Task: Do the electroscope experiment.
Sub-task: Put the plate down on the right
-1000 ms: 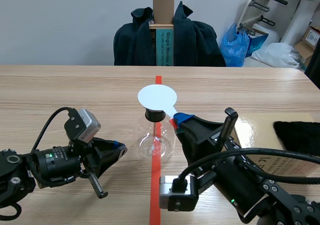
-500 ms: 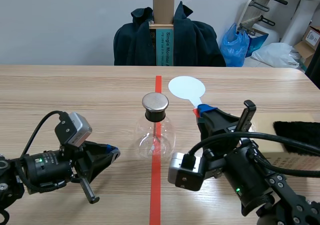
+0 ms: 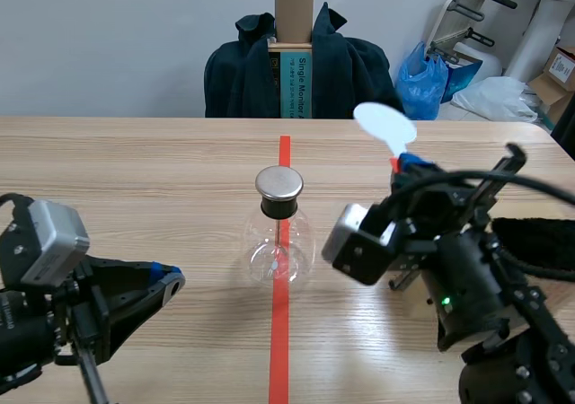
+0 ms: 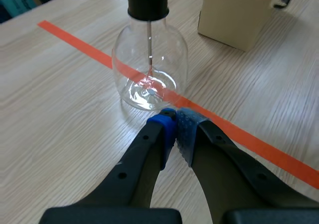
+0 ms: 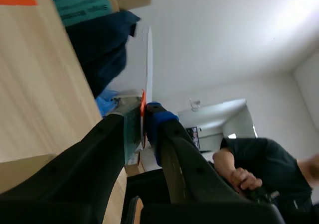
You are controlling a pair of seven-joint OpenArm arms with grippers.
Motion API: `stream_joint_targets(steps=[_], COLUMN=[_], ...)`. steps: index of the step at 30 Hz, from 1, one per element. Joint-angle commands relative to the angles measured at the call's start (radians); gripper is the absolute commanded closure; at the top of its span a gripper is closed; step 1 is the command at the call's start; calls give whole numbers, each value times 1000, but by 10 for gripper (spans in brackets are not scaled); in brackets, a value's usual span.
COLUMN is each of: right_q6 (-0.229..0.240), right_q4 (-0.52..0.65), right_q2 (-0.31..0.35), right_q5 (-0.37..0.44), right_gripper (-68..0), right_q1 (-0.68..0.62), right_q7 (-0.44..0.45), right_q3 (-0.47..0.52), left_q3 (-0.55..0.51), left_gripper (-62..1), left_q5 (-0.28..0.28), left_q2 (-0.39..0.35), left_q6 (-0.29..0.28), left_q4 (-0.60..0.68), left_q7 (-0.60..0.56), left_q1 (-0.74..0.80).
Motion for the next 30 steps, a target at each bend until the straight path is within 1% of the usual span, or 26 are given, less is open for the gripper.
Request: stream_joint_targets(steps=[1, 4, 5, 6, 7, 8, 11, 13, 14, 17, 19, 21, 22, 25, 27, 28, 30], right_q6=[-16, -15, -15, -15, -15, -13, -9, -9, -9, -9, -9, -22, -38, -61, -64, -76, -120], right_q4=[96, 221, 265, 308, 349, 387, 470, 496, 499, 495, 482, 455, 436, 345, 261, 217, 129], right_q2=[12, 32, 39, 43, 47, 50, 60, 72, 77, 94, 99, 99, 99, 96, 80, 70, 51], right_q5=[21, 54, 64, 72, 81, 91, 92, 88, 82, 55, 21, -19, -36, -76, -92, -101, -116], right_gripper=[-7, -7, -7, -7, -6, -6, -6, -6, -6, -6, -7, -7, -6, -6, -7, -7, -7], right_q1=[-14, -60, -77, -94, -112, -132, -201, -257, -286, -386, -453, -507, -530, -558, -551, -545, -524], right_q7=[5, 11, 13, 13, 19, 26, 62, 99, 120, 163, 170, 168, 167, 158, 161, 163, 183], right_q3=[49, 116, 140, 164, 190, 215, 280, 312, 325, 357, 371, 381, 385, 388, 388, 388, 388], left_q3=[-24, -86, -109, -133, -158, -182, -249, -286, -301, -340, -359, -377, -386, -409, -412, -411, -411], left_gripper=[-32, -32, -49, -87, -145, -220, -482, -601, -623, -623, -623, -623, -623, -623, -623, -623, -623], left_q5=[-11, -10, -10, -10, -10, -10, -10, -10, -10, -11, -15, -39, -43, -72, -78, -78, -78], left_q2=[-15, -45, -56, -65, -74, -80, -91, -92, -92, -92, -91, -91, -91, -91, -91, -91, -91], left_q6=[18, 40, 42, 42, 43, 44, 49, 58, 62, 89, 100, 113, 117, 117, 117, 117, 117], left_q4=[60, 167, 201, 233, 265, 294, 370, 413, 433, 485, 513, 536, 544, 559, 563, 563, 563], left_q7=[-4, 11, 13, 13, 14, 13, 12, 22, 37, 65, 70, 89, 92, 113, 121, 122, 122], left_q1=[50, 153, 188, 221, 255, 286, 372, 416, 438, 492, 518, 533, 541, 553, 553, 553, 553])
